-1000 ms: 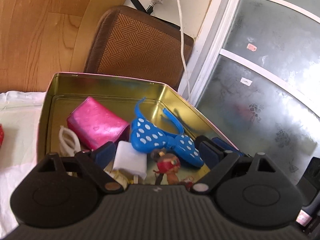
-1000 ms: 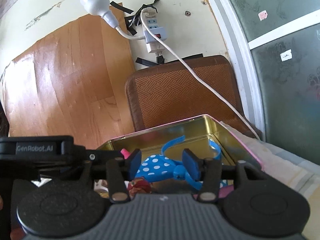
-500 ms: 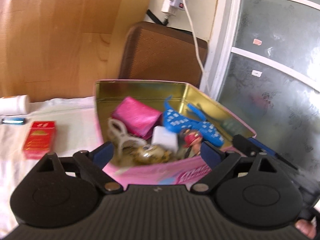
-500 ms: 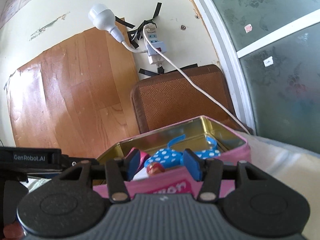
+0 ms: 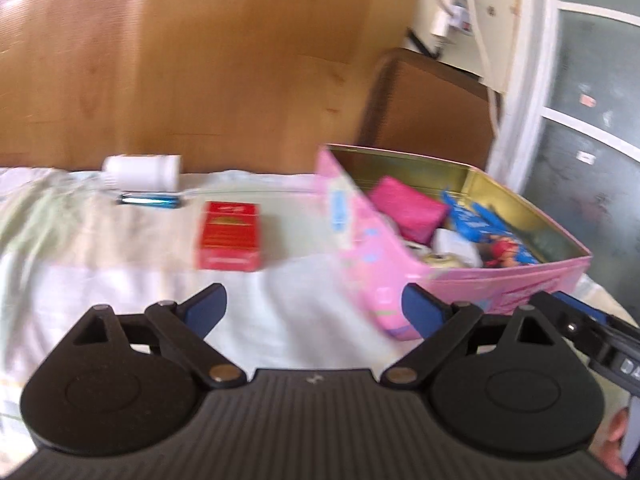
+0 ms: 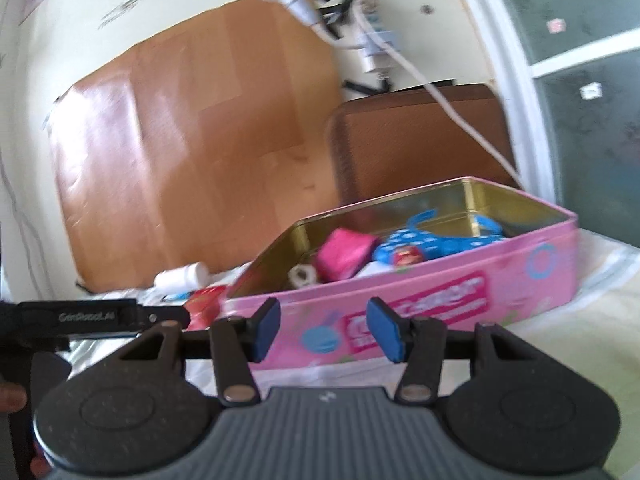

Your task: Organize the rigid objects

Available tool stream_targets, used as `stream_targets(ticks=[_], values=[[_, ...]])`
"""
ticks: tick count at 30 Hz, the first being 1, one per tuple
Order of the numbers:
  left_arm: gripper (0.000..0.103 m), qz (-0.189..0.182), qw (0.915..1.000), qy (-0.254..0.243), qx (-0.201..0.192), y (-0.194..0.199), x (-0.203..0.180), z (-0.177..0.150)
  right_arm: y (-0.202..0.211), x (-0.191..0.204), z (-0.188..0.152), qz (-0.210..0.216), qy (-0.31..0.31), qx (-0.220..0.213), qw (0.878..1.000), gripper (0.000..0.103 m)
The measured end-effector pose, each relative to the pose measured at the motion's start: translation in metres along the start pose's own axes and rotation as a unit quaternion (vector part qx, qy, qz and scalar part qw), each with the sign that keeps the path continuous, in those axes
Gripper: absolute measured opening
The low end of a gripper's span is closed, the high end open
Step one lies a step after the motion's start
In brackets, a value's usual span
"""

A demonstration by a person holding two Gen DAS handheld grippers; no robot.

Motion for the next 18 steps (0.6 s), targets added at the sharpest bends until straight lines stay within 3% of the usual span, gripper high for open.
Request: stream_targets(ticks=[10,18], values=[[0.096,0.058,0.9974,0.036,-0.024,0.012,0.072,0.005,-0.021,0.073,-0.006,0.049,0.068,0.034,0.996,0.050],[0.096,0.078,0.9936,0.075,-0.032,0.016,0.113,0.008,-0.035,0.118,-0.016,0.081,0.116,0.058,0.988,0.052]])
Point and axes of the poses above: each gripper's, at about its wrist camera, not at the fingertips, and y roughly against the way its jaws point, x to its left, z to its top, the point moved 4 cm from there along -y, roughly the way its jaws point, and after that the axes turned 7 degrees about y, right-handed, at the moved point
